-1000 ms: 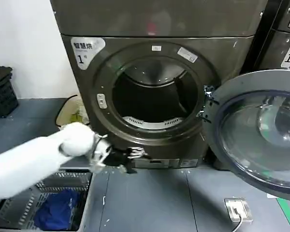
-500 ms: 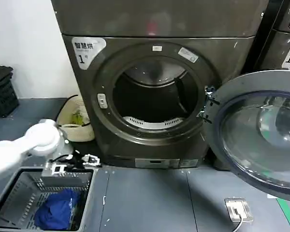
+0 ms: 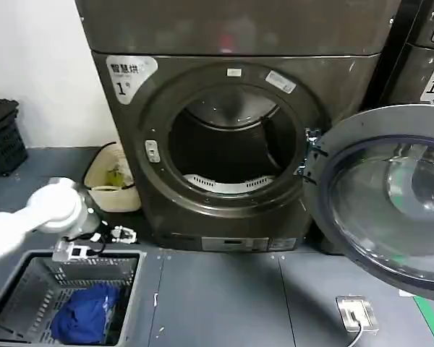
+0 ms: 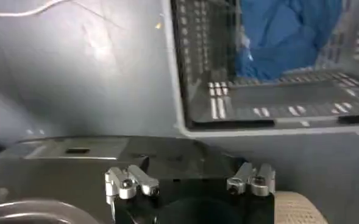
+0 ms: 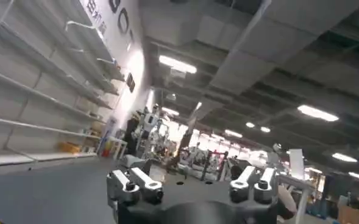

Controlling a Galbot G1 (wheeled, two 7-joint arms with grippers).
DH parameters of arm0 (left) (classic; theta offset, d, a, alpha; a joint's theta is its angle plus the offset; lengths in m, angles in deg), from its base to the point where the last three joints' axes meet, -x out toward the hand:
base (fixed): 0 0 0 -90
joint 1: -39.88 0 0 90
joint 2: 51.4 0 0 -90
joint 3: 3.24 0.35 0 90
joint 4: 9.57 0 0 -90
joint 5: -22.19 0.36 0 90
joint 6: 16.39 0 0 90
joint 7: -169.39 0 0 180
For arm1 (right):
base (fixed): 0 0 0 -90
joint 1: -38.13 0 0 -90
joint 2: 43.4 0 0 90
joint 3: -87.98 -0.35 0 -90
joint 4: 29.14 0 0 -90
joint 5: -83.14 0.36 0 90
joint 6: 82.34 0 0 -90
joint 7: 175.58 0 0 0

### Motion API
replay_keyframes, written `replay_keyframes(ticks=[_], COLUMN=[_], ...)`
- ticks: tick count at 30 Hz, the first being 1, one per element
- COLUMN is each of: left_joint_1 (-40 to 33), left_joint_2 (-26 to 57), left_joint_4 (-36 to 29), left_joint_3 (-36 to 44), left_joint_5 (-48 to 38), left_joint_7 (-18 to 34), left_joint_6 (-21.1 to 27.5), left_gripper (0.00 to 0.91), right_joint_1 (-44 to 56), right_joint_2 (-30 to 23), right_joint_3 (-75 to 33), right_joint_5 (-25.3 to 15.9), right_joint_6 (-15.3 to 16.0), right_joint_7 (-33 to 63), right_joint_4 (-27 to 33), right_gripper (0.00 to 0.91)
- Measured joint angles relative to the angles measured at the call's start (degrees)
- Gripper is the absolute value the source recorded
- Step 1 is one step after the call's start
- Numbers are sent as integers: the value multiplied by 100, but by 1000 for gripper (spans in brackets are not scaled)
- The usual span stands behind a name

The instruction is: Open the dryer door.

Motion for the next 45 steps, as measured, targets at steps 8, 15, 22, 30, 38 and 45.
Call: replay_keyframes(ticks=[8, 15, 22, 30, 38, 45], left_joint_1=[-14, 225, 652, 1412, 2419, 3391], left_joint_2=[235, 521, 710, 938, 1149, 1385], left_joint_4=[370, 470, 482, 484, 403, 383], left_joint_3=[-71, -130, -332, -928, -1978, -2847], left_joint_5=[85, -113, 37, 108, 104, 90], left_joint_7=[79, 77, 65, -40, -39, -39], left_joint_6=[5, 9, 10, 10, 11, 10], left_gripper=[907, 907, 907, 907, 907, 907], right_joint_1=[6, -38, -50, -48, -50, -63], right_joint_2=[0, 0, 0, 0, 0, 0], right_joint_3=[39, 100, 142, 135, 194, 223], right_joint_5=[0, -5, -13, -42, -28, -30], right_joint_6=[-96, -127, -153, -147, -130, -143], right_joint_7=[-39, -54, -76, -51, -33, -36], right_joint_4=[33, 39, -2, 21, 37, 50], right_gripper=[907, 907, 907, 907, 907, 907])
